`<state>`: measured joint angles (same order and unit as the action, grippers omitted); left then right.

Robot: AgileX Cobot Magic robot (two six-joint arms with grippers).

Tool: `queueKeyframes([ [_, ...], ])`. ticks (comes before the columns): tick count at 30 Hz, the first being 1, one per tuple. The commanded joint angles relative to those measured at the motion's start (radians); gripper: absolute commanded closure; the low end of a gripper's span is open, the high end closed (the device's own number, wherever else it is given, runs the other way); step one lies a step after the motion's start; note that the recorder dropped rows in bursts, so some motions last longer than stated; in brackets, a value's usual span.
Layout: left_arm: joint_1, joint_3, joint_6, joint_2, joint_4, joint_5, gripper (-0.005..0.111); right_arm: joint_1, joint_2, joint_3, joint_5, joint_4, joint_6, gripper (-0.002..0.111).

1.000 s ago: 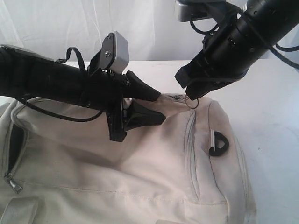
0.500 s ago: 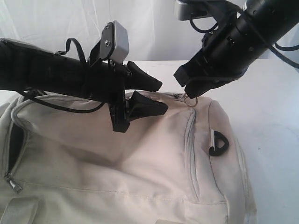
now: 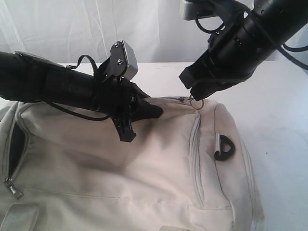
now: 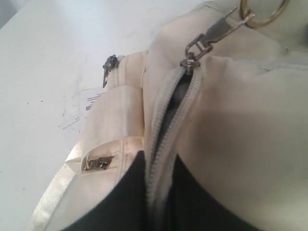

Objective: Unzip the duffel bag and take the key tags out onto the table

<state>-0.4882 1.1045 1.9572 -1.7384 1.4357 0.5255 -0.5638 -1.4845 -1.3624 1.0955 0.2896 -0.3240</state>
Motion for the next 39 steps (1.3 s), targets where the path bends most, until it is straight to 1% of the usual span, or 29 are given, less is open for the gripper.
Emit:
queueKeyframes([
  [1, -0.003, 0.006, 0.162, 0.031, 0.011, -0.030, 0.107, 0.006, 0.010, -0.002, 0.002, -0.135, 0.002, 0.108],
  [4, -0.003, 0.006, 0.160, 0.064, 0.011, -0.054, 0.107, 0.006, 0.010, -0.002, 0.005, -0.277, 0.071, 0.108],
  [7, -0.003, 0.006, 0.128, 0.085, 0.011, -0.054, 0.107, 0.006, 0.010, -0.002, 0.013, -0.317, 0.073, 0.108],
  [11, -0.003, 0.006, 0.122, 0.101, 0.011, -0.066, 0.107, 0.006, 0.012, -0.002, 0.126, -0.319, 0.073, 0.108],
  [12, -0.003, 0.006, 0.120, 0.105, 0.011, -0.068, 0.107, 0.006, 0.017, -0.002, 0.126, -0.319, 0.073, 0.108],
  [19, -0.003, 0.006, 0.078, 0.122, 0.011, -0.150, 0.107, 0.006, 0.093, 0.003, 0.126, -0.247, 0.071, 0.108],
  [22, -0.003, 0.006, 0.078, 0.124, 0.011, -0.150, 0.107, 0.006, 0.132, 0.010, 0.126, -0.206, 0.071, 0.108],
  [24, -0.003, 0.006, 0.078, 0.124, 0.011, -0.139, 0.107, 0.006, 0.151, 0.019, 0.126, -0.147, 0.061, 0.108],
  [27, -0.003, 0.006, 0.078, 0.124, 0.044, -0.139, 0.107, 0.006, 0.156, 0.039, 0.126, -0.085, 0.059, 0.108],
  [34, -0.003, 0.006, 0.078, 0.128, 0.067, -0.139, 0.107, 0.006, 0.165, 0.137, 0.126, -0.065, 0.059, 0.108],
  [39, -0.003, 0.006, 0.078, 0.140, 0.067, -0.141, 0.107, 0.006, 0.206, 0.201, 0.126, 0.034, 0.011, 0.108],
])
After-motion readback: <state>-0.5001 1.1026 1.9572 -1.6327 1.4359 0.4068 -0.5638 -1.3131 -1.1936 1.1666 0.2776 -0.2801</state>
